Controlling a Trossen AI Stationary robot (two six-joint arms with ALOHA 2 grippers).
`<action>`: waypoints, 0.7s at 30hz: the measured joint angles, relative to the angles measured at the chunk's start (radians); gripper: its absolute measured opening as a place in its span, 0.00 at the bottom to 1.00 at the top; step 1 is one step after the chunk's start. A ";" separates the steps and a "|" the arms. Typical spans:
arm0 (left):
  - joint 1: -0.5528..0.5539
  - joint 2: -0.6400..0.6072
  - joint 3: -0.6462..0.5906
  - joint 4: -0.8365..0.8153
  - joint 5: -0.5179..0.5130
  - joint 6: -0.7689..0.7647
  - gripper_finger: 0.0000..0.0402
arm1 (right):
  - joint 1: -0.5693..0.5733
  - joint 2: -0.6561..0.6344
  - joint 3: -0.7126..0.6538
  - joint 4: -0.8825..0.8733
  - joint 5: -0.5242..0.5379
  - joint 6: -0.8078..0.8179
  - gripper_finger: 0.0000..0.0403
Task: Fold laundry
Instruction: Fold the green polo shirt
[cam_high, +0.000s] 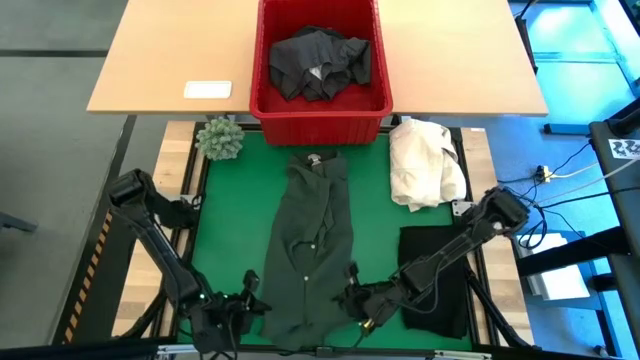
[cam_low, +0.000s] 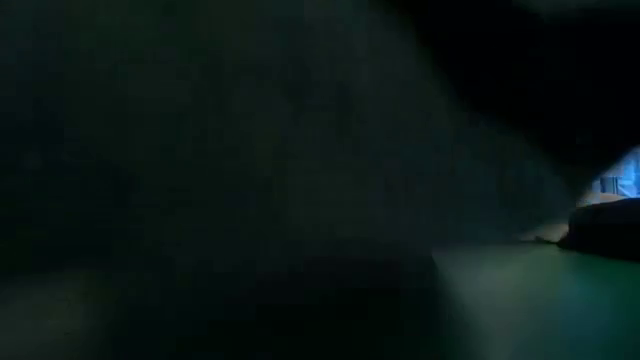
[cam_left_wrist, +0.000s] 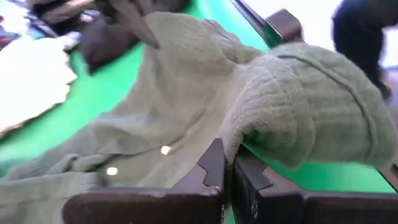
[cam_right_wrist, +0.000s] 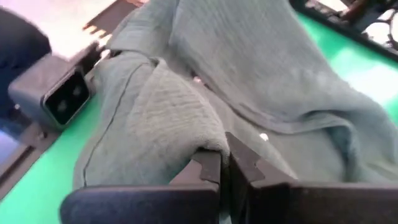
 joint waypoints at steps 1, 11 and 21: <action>0.000 -0.011 0.000 0.000 -0.016 -0.005 0.00 | 0.000 -0.011 0.000 0.001 0.004 0.004 0.00; 0.001 -0.047 0.000 0.010 0.056 -0.195 0.00 | 0.069 -0.062 0.000 0.002 0.034 0.113 0.00; 0.000 -0.047 0.000 0.346 0.209 -0.205 0.00 | 0.175 -0.062 0.000 0.014 -0.030 0.229 0.00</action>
